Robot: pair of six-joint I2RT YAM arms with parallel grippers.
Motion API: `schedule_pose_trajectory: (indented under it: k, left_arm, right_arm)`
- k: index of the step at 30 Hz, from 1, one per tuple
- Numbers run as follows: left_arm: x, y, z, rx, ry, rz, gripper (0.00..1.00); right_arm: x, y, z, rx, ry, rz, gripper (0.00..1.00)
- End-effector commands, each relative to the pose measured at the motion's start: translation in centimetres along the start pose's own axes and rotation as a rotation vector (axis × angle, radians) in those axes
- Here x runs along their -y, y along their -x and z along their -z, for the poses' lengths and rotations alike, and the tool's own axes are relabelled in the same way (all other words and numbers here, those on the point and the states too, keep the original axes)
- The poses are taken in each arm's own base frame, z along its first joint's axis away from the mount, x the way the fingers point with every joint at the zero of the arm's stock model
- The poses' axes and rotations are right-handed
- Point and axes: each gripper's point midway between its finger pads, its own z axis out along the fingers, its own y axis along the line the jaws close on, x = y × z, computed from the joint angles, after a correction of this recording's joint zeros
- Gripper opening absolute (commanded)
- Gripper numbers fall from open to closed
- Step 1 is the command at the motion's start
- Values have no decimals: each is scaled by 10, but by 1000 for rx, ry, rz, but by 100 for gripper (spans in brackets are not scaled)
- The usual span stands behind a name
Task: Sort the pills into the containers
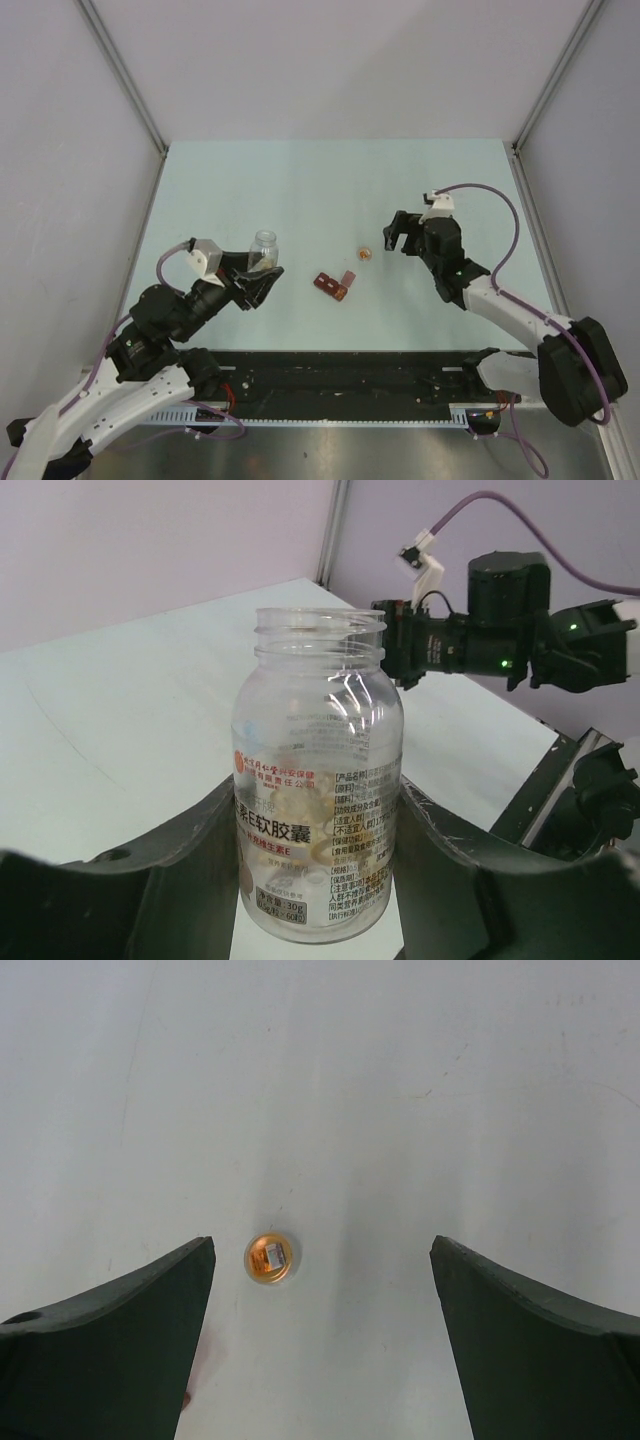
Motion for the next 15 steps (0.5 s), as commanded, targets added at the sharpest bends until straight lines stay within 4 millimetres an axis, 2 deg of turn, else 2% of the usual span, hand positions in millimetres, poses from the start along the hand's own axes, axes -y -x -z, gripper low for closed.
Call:
schedule_pose_trajectory:
  k: [1, 5, 7, 8, 9, 15]
  left_arm:
    - [0, 2, 1, 22, 7, 40, 0]
    - [-2, 3, 3, 27, 17, 33, 0]
    - [-2, 2, 2, 19, 15, 29, 1]
    - [-2, 1, 1, 14, 18, 27, 0]
    - [-2, 1, 1, 11, 18, 23, 0]
    - [-4, 2, 2, 15, 27, 23, 0]
  right_arm:
    - [-22, 17, -21, 111, 66, 72, 95]
    - [-32, 2, -39, 113, 78, 95, 95]
    - [-31, -13, -48, 88, 64, 110, 95]
    - [-38, -15, -50, 98, 79, 117, 95]
    - [-38, -26, -56, 78, 77, 132, 95]
    - [-29, -49, -66, 35, 32, 138, 93]
